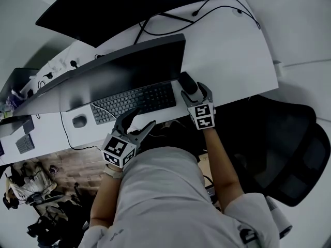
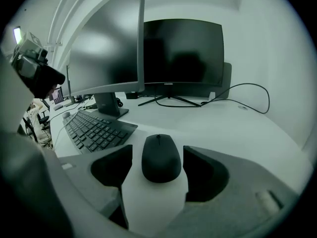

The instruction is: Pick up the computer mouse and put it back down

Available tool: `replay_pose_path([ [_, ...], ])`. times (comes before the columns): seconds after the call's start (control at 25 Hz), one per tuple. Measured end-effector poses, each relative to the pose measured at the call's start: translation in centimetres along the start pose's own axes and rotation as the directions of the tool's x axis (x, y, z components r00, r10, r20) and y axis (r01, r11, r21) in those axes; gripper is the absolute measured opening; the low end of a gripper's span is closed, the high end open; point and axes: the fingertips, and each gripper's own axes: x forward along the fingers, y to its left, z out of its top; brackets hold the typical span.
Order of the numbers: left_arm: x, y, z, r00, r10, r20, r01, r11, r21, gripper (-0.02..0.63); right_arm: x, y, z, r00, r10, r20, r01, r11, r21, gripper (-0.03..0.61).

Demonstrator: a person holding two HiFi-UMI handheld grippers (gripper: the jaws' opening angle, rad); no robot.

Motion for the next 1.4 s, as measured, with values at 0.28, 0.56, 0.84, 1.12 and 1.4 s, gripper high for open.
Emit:
replay_pose_path([
  [0.28, 0.3, 1.3, 0.1, 1.0, 0.009, -0.029, -0.009, 1.0, -0.006, 0.291, 2.9, -0.9, -1.0, 0.998, 0.003, -0.063, -0.005, 1.0, -0.02, 0.305],
  [0.56, -0.4, 2.4, -0.1, 0.999, 0.027, -0.029, -0.028, 0.999, -0.023, 0.291, 3.6, -0.8, -1.4, 0.995, -0.015, -0.094, 0.011, 0.999, -0.044, 0.305],
  [0.84, -0.5, 2.5, -0.6, 0.999, 0.037, -0.02, -0.037, 0.999, -0.029, 0.291, 3.7, -0.7, -1.3, 0.995, 0.001, -0.097, -0.005, 0.999, -0.047, 0.291],
  [1.12, -0.2, 1.4, 0.0, 0.999, 0.032, -0.008, -0.032, 0.999, -0.017, 0.291, 2.1, -1.5, -1.0, 0.996, -0.013, -0.089, 0.012, 1.0, -0.008, 0.29],
  [1.4, 1.0, -0.7, 1.0, 1.0, 0.003, 0.012, -0.004, 1.0, 0.009, 0.291, -1.8, -2.8, -0.5, 0.998, -0.045, -0.037, 0.046, 0.999, 0.011, 0.29],
])
